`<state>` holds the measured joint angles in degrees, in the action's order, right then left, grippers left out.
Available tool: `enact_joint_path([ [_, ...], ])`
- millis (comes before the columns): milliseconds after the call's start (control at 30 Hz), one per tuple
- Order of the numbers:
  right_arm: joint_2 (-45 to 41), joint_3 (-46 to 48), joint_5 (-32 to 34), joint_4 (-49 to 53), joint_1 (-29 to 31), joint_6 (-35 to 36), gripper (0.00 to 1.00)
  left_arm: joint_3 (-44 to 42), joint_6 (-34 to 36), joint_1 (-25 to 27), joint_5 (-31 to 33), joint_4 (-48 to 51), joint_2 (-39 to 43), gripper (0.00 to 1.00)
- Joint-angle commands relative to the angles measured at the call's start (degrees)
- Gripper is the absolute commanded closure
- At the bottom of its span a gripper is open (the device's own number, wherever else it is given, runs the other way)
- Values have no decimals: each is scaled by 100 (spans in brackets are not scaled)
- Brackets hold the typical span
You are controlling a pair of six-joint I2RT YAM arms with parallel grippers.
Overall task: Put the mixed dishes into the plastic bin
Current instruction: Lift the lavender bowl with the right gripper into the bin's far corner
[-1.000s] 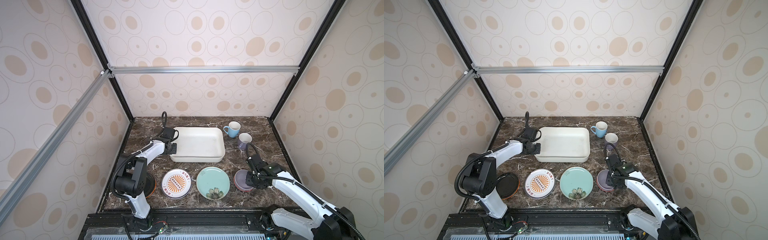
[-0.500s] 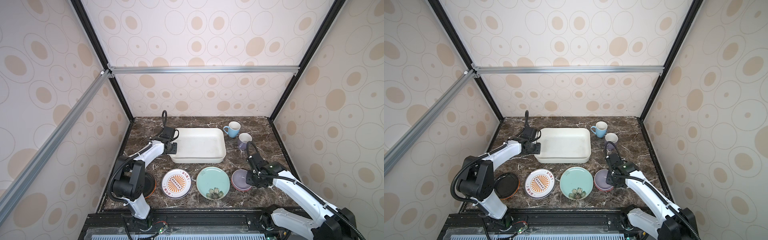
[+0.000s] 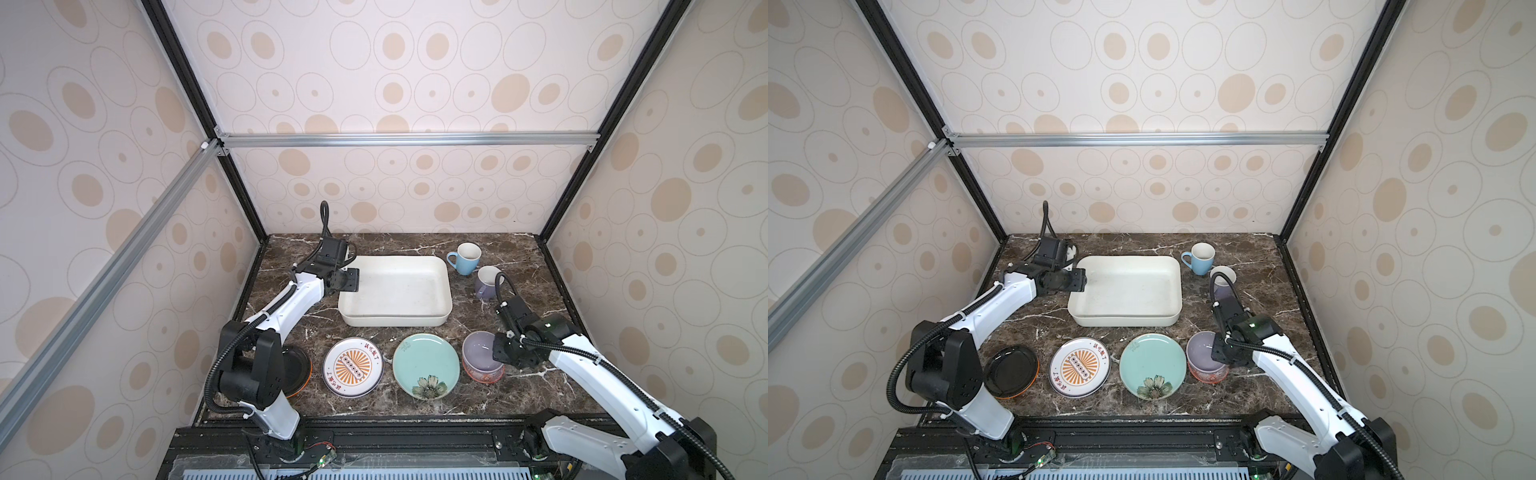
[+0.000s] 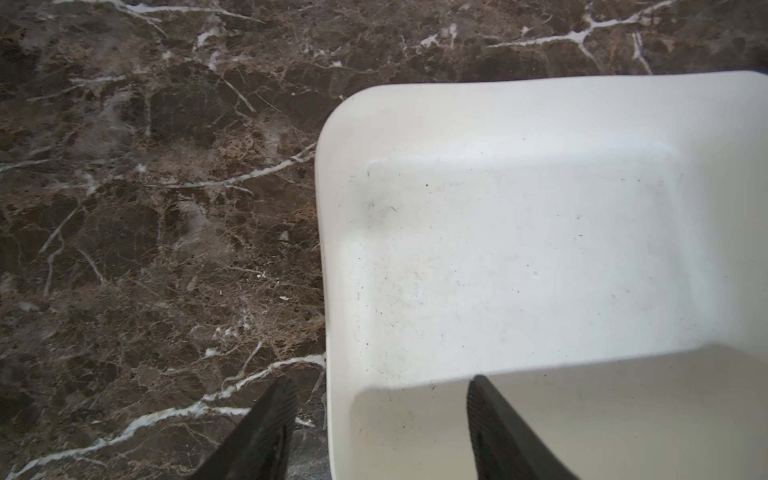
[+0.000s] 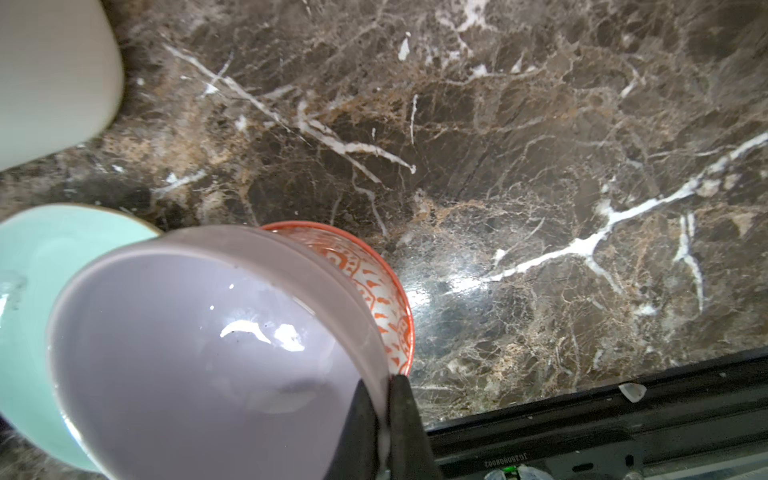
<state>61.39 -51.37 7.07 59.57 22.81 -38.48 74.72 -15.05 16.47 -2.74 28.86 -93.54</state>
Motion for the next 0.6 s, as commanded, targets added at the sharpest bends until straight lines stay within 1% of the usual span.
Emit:
enact_joint_path([
  [0, 12, -432, -265, 84, -5, 131, 97, 169, 73, 26, -667, -62, 389, 11],
  [33, 43, -505, -330, 60, -9, 164, 97, 141, 70, 43, -897, -142, 453, 1],
  [133, 178, -751, -457, -6, -10, 214, 96, 147, -9, 57, -1285, -302, 592, 1],
  [267, 595, -1151, -651, -190, -4, 362, 96, 179, -215, 117, -1470, -497, 717, 1],
  [367, 1095, -1557, -707, -402, -4, 441, 96, -106, -564, 235, -1705, -1062, 843, 1],
  [433, 1537, -1970, -707, -511, -1, 519, 96, -431, -708, 404, -2002, -1561, 900, 1],
  [567, 2501, -2932, -696, -626, 1, 703, 96, -671, -868, 609, -1857, -1855, 821, 1],
])
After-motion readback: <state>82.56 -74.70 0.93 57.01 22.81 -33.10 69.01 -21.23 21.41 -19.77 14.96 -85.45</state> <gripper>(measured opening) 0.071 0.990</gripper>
